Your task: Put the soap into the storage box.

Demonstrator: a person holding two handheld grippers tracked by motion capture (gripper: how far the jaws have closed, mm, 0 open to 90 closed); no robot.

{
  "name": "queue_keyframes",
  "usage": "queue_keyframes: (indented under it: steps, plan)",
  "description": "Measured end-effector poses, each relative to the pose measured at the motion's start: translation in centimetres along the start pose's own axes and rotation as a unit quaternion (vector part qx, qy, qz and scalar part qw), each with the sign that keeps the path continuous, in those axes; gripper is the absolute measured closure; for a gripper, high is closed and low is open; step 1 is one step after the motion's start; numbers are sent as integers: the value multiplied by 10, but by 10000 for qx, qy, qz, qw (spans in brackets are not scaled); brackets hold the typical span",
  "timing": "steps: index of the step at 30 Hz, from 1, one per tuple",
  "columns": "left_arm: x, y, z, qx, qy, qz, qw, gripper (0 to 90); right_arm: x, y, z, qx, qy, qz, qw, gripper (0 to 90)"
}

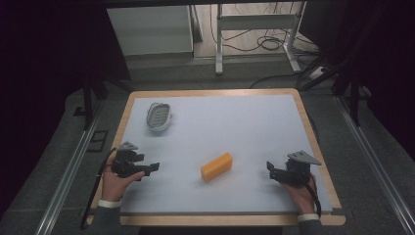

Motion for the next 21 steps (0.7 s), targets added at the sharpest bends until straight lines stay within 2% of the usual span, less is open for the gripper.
queue_keyframes:
  steps: [7, 12, 14, 18, 21]
  plan:
    - [1, 2, 1, 39, -21, 32, 10000, 198, 0, 0, -1, 7, 72, 9, 10000, 69]
    - [8, 9, 6, -14, -145, 154, 9998, 205, 0, 2, -2, -28, 111, 118, 9999, 74]
    - [11, 12, 7, -66, -111, 139, 9998, 208, 0, 2, -3, -40, 138, 131, 9998, 75]
    - [17, 15, 8, -33, -217, 169, 9996, 211, 0, 0, -3, -65, 173, -9, 9998, 75]
    - [24, 17, 4, -1, -193, 190, 9996, 211, 0, -1, -3, -62, 170, -64, 9998, 75]
Point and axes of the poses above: each handheld gripper's, and its own axes: z roughly forward along the jaws, x roughly out of its top, y roughly to its right, the point moved 6 cm from there along z, roughly forward along the jaws, and after that the axes turned 15 degrees about -x, right-handed, at the moved point
